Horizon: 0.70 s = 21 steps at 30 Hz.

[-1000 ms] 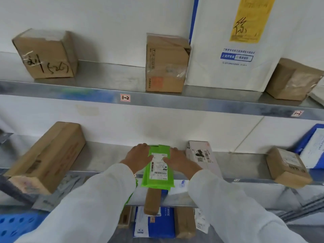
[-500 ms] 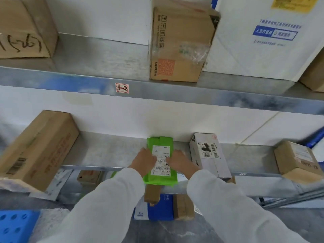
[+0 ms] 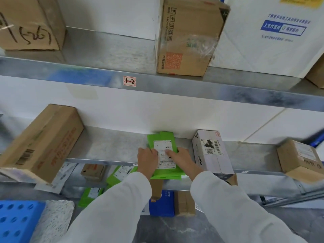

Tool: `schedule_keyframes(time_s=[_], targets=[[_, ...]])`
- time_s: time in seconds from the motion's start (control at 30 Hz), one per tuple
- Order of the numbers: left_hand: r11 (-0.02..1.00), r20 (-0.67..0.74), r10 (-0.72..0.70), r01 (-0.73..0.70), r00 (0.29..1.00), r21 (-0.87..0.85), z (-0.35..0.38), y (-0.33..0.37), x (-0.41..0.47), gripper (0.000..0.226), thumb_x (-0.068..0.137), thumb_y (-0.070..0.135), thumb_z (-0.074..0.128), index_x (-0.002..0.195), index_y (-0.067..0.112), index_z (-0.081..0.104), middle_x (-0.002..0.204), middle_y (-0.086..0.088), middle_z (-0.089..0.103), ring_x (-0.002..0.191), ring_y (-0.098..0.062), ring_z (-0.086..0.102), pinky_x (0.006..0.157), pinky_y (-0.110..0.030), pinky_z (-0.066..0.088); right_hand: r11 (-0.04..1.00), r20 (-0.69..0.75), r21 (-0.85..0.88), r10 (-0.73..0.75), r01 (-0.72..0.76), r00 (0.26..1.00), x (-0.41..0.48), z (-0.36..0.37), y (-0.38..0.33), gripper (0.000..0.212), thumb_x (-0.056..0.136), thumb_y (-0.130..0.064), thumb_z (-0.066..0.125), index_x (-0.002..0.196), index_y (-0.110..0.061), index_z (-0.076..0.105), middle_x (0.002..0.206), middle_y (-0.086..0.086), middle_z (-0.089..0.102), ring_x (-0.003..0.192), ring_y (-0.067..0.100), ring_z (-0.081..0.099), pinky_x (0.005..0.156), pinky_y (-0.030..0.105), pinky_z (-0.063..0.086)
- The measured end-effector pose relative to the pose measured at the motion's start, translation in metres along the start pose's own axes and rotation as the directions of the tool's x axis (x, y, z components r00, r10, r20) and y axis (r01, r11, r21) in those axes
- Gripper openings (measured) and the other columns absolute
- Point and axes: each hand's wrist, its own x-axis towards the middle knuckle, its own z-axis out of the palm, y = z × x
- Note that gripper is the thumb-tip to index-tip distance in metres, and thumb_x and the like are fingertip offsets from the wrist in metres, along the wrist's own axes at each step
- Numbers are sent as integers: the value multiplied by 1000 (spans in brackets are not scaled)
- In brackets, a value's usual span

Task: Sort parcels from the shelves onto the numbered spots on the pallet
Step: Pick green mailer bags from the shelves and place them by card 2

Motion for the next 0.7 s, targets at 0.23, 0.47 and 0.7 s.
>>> schedule_keyframes(time_s=[0.23,0.47,0.7], targets=[[996,-165,28,-42,986,-77,-42,20,-32,41,99,17,37,59,9,41,91,-19,45,62,-17,41,57,-23,38,976,15,88,-201,199,980,-39,-8,-41,16,96,-33,54,88,-22,62,80,-7,67,67,3,62,49,13,43],[974,-289,56,-116,956,-193,-88,5,-81,39,95,12,48,59,0,56,53,-8,49,48,-17,36,38,-17,27,932,136,50,-362,359,922,-92,3,-59,24,96,-32,54,112,-17,64,108,2,70,96,21,67,91,41,53],[976,-441,121,-188,889,-112,-114,-23,-156,32,93,20,55,68,1,62,62,-11,62,54,-18,47,53,-29,35,894,267,70,-445,443,855,-163,14,-37,31,101,-29,44,123,-13,59,119,6,67,105,23,65,93,37,51]])
